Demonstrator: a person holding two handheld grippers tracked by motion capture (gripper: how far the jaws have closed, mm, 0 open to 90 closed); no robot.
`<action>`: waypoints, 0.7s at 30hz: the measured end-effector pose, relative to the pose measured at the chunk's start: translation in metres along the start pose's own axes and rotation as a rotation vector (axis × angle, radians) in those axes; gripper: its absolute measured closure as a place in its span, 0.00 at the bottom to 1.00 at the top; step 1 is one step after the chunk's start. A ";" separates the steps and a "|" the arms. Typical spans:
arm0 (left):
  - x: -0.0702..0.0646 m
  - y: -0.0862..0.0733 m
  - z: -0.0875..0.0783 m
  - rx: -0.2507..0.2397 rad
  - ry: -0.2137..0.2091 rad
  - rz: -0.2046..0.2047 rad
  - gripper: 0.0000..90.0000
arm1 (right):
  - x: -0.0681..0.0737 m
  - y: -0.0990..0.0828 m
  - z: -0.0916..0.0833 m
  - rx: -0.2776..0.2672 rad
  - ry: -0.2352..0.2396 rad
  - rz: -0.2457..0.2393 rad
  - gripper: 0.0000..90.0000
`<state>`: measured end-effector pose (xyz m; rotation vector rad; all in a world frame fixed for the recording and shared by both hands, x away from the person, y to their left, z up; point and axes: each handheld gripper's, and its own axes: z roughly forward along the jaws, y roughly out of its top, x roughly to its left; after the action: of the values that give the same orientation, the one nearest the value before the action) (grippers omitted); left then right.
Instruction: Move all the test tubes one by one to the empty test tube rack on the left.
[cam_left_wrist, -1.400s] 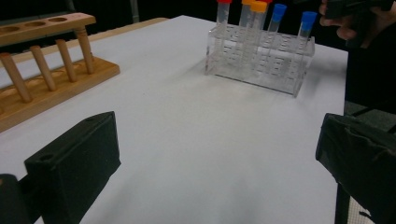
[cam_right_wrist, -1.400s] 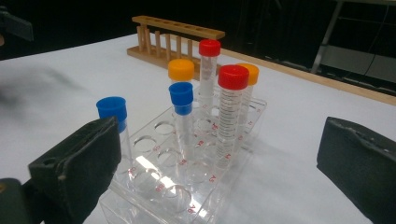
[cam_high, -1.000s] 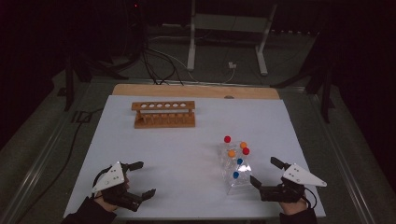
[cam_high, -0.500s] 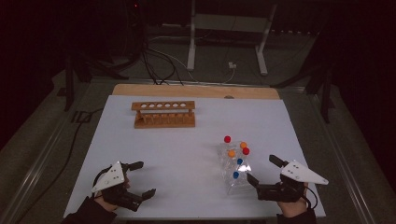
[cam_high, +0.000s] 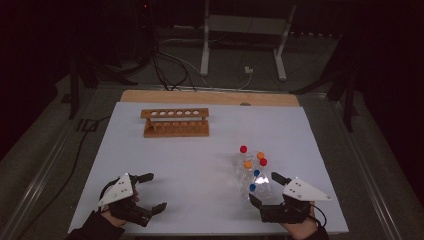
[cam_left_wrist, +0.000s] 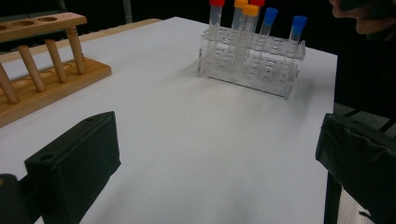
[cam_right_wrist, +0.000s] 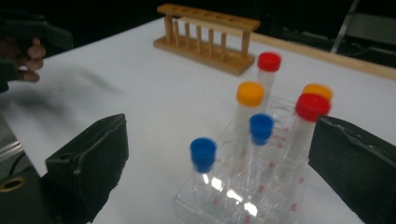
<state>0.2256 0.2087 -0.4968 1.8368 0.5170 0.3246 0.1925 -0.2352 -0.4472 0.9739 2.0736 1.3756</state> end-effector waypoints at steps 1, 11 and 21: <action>0.000 0.000 0.000 -0.001 -0.001 0.000 0.01 | 0.002 -0.001 0.001 0.011 -0.002 0.001 0.08; 0.000 0.000 0.000 0.000 -0.005 -0.003 0.01 | 0.008 -0.005 0.009 0.113 -0.037 -0.004 0.27; 0.000 0.000 0.000 0.001 -0.008 -0.001 0.01 | 0.008 -0.007 0.018 0.236 -0.030 0.011 0.52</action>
<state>0.2258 0.2086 -0.4972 1.8382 0.5129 0.3164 0.1974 -0.2201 -0.4607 1.0938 2.2472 1.1308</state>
